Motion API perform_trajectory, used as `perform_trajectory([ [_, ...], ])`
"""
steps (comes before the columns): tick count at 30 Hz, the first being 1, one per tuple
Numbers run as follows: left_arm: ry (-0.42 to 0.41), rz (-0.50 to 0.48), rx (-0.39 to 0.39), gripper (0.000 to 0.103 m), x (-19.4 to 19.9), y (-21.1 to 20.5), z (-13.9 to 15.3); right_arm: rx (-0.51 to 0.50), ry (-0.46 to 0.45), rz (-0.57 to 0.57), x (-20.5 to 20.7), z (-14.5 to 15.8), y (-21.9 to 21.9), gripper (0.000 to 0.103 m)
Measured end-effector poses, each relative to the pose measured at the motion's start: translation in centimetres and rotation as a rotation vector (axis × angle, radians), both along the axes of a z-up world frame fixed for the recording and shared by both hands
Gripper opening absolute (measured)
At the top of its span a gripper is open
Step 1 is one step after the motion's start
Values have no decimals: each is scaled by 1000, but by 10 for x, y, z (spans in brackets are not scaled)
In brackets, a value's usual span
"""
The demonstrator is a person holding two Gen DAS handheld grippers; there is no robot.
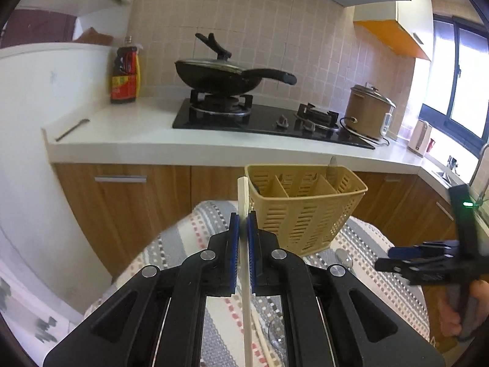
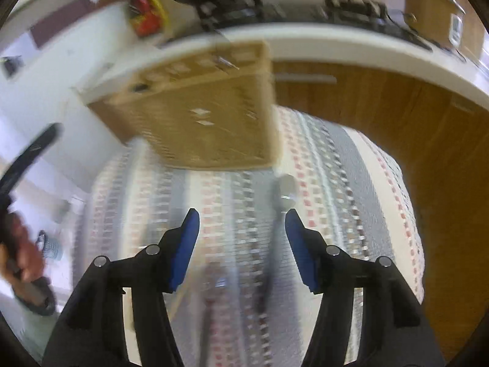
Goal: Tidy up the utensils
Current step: 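Carry the chopstick into the tan holder while the right tool drops the clear spoon in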
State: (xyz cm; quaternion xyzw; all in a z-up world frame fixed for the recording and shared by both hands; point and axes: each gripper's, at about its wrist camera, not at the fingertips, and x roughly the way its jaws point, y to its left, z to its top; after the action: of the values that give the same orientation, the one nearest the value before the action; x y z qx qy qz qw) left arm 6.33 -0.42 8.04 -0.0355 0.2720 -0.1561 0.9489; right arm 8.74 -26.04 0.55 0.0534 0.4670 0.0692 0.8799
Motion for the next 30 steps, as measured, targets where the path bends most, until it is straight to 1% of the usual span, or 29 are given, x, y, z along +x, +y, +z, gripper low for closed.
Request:
perform_trajectory([
  [3,5,-11,6,4,4,-1,-5,-22,122,-83,39,-23,-14,55],
  [5,9,-17,8,4,8,-1,-6,-25,202,-87,57,-40,-16,54],
  [6,14,-22,11,4,11,-2,-8,-29,247,-80,68,-50,-14,50],
  [7,17,-25,13,4,13,-3,-10,-43,268,-80,74,-55,-12,44],
  [8,20,-28,14,4,14,-4,-12,-72,290,-85,82,-61,-8,41],
  [9,24,-32,16,4,16,-4,-14,-104,300,-89,87,-65,-5,39],
  [10,28,-34,19,4,18,-5,-16,-139,292,-91,90,-64,-2,34],
  [11,32,-34,20,4,20,-6,-18,-171,296,-94,93,-64,1,33],
  [13,42,-36,15,4,23,-7,-22,-197,306,-101,95,-63,5,31],
  [15,43,-37,10,4,25,-7,-24,-224,303,-88,93,-62,9,30],
  [19,26,-34,-5,4,24,-6,-20,-218,244,-82,76,-49,8,30],
  [21,-5,-33,-9,4,19,-5,-12,-168,201,-70,57,-34,4,30],
  [23,-43,-27,-10,4,15,-5,-1,-114,127,-43,34,-13,1,30],
  [24,-72,-23,-18,4,12,-5,7,-102,88,-30,23,-2,1,30],
  [26,-111,-18,-37,4,9,-4,20,-97,-21,-16,-4,26,2,30],
  [28,-159,0,-51,4,10,-5,38,-71,-117,-14,-21,56,3,30],
  [30,-194,21,-56,4,17,-9,55,-28,-188,-18,-27,86,1,30],
])
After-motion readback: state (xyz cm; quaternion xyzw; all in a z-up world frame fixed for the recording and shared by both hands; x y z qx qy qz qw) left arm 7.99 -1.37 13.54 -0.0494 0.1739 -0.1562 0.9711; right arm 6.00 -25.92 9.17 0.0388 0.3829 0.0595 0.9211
